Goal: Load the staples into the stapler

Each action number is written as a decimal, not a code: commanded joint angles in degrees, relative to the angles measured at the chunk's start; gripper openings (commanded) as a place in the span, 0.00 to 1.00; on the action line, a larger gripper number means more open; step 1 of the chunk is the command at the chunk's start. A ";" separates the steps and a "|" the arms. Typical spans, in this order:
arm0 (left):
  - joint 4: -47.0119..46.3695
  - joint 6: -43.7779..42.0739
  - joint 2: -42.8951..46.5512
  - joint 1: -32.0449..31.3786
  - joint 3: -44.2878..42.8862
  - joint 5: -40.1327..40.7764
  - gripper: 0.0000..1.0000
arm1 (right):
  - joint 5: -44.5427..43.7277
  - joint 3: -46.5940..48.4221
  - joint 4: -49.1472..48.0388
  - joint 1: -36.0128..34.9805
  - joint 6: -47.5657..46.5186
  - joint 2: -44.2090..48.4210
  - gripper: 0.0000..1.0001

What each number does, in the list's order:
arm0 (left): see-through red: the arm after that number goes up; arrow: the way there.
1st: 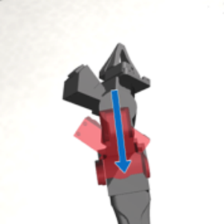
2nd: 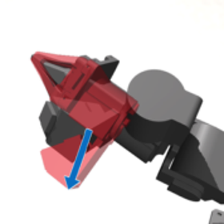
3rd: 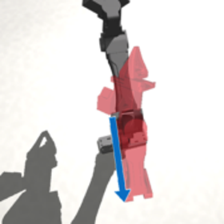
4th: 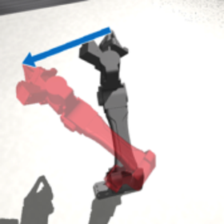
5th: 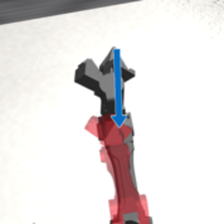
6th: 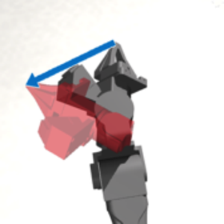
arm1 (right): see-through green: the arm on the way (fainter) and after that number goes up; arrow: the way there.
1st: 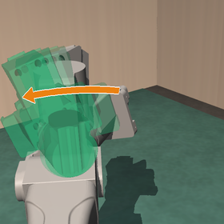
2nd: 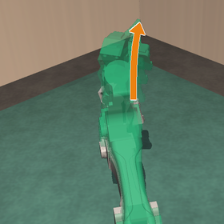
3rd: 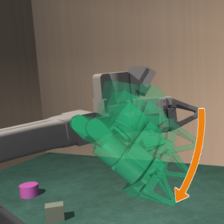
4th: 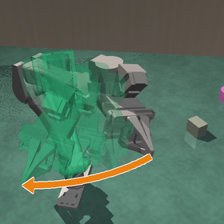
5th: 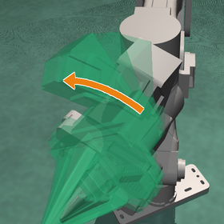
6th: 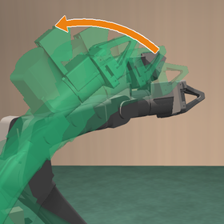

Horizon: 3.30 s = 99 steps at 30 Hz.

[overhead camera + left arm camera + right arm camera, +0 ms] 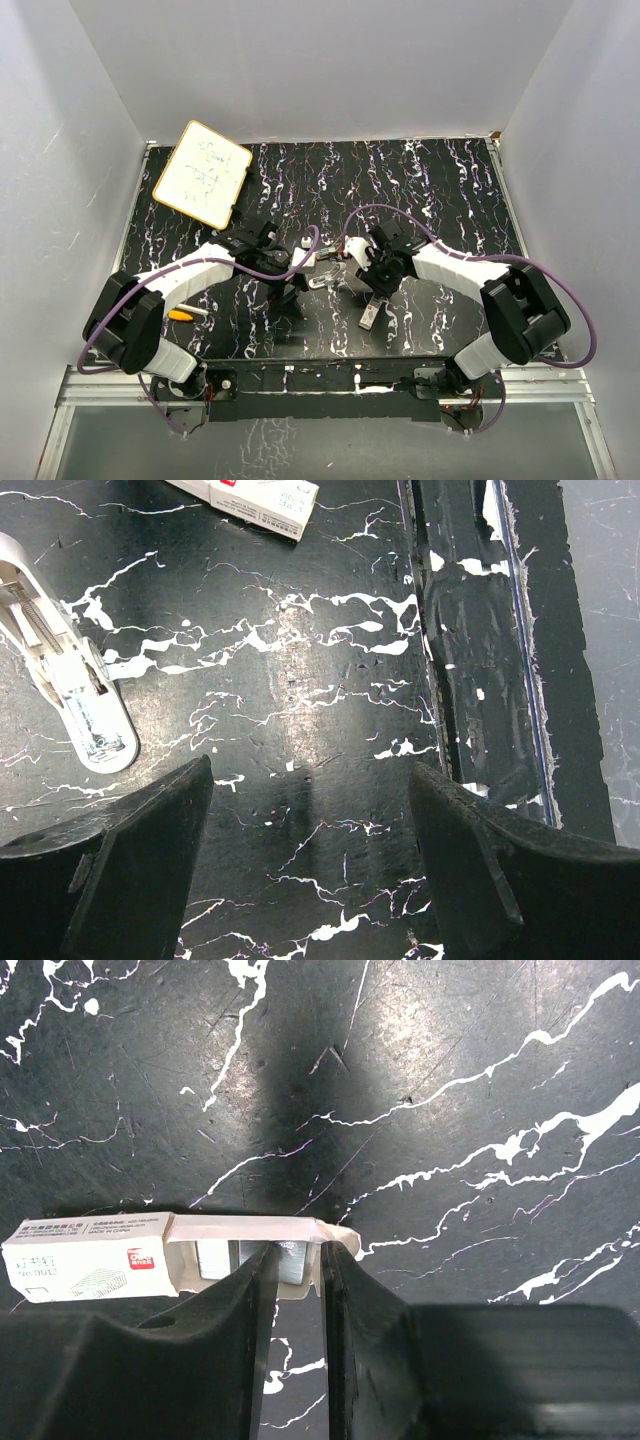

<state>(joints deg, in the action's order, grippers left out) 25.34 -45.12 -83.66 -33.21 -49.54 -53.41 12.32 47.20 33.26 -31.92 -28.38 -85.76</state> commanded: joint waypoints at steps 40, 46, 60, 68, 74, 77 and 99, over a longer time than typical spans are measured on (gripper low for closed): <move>0.23 -1.81 3.77 0.19 1.17 -3.68 0.79 | -0.32 -1.15 -0.14 -1.53 -1.47 1.47 0.28; 0.30 -1.88 3.90 0.23 1.17 -3.63 0.79 | 0.18 -1.64 0.35 -2.09 -2.41 2.13 0.31; 0.32 -1.99 4.07 0.25 1.28 -3.72 0.79 | 0.42 -0.19 1.70 -2.33 -2.05 1.91 0.25; 0.58 -2.30 4.59 0.25 1.55 -3.38 0.80 | 1.33 1.84 2.73 -2.34 -0.51 1.19 0.16; 0.76 -2.51 4.77 0.25 1.55 -3.20 0.80 | 0.72 3.07 3.60 -2.35 -0.25 1.44 0.13; 0.97 -2.68 4.80 0.27 1.44 -3.07 0.80 | 0.85 3.70 4.36 -2.36 -0.26 1.75 0.13; 4.83 -5.10 4.34 0.47 -1.62 -0.72 0.82 | 7.00 6.00 8.90 -2.11 -3.21 -0.32 0.15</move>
<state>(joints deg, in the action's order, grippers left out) 28.60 -48.49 -81.23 -33.10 -49.52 -52.31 17.52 50.50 41.80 -34.02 -30.59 -85.36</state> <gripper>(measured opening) 0.815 0.144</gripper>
